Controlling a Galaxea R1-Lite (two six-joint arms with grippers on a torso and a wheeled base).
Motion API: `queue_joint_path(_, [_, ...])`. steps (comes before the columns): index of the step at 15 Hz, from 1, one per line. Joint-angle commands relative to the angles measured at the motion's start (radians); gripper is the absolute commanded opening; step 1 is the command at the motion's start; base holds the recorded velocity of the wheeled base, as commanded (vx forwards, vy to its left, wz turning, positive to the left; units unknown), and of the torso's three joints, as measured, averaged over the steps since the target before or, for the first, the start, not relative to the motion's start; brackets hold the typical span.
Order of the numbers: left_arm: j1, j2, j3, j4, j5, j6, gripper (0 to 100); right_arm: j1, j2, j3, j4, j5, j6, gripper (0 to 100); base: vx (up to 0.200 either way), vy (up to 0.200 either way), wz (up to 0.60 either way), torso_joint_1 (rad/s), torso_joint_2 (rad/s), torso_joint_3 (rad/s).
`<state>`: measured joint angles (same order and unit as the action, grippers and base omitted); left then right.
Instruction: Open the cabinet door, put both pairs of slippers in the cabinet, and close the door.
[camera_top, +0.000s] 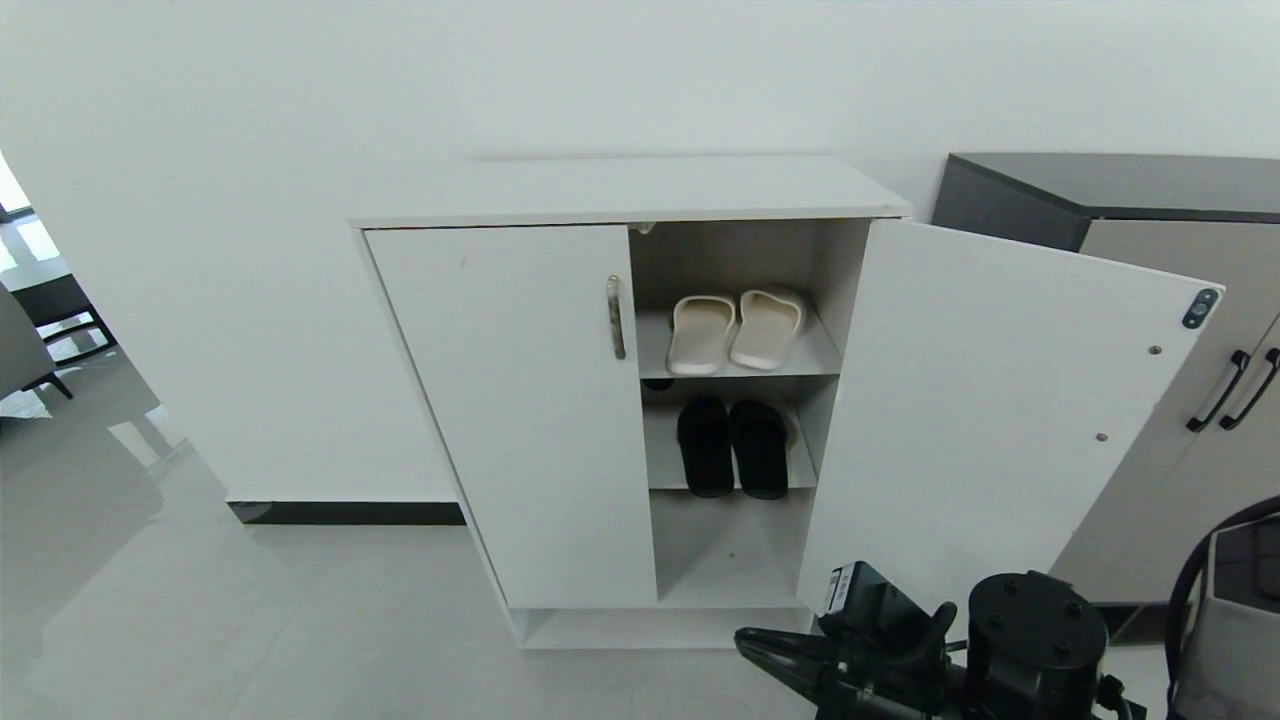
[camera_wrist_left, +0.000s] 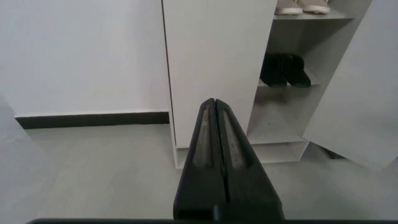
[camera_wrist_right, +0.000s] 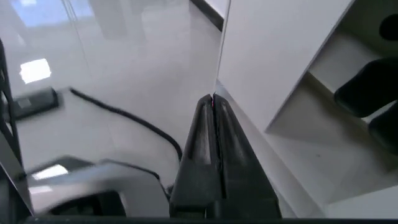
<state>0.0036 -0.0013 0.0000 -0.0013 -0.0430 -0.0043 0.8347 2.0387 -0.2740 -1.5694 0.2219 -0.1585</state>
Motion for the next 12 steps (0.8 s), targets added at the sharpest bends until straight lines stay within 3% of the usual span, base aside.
queue_joint_path(1, [-0.001, 0.001, 0.0, 0.0, 0.0, -0.002, 0, 0.003, -0.025, 0.019, -0.001, 0.004, -0.015, 0, 0.0, 0.0, 0.0, 0.0, 0.0, 0.0])
queue_joint_path(4, [-0.001, 0.001, 0.0, 0.0, 0.0, -0.002, 0, 0.001, -0.066, -0.028, 0.023, -0.027, 0.045, 0, 0.0, 0.0, 0.0, 0.0, 0.0, 0.0])
queue_joint_path(6, [-0.001, 0.001, 0.0, 0.0, 0.002, -0.002, 0, -0.003, -0.123, -0.091, 0.252, -0.162, 0.047, 0, 0.0, 0.0, 0.0, 0.0, 0.0, 0.0])
queue_joint_path(9, [-0.001, 0.001, 0.0, 0.0, 0.022, -0.005, 0, -0.006, -0.288, -0.126, 0.651, -0.187, -0.029, 0, 0.0, 0.0, 0.0, 0.0, 0.0, 0.0])
queue_joint_path(10, [-0.001, 0.001, 0.0, 0.0, 0.022, -0.006, 0, -0.008, -0.302, -0.122, 0.666, -0.165, -0.021, 0, 0.0, 0.0, 0.0, 0.0, 0.0, 0.0])
queue_joint_path(12, [-0.001, 0.001, 0.0, 0.0, 0.022, -0.006, 0, -0.028, -0.304, -0.037, 0.497, 0.01, 0.028, 0, 0.0, 0.0, 0.0, 0.0, 0.0, 0.0])
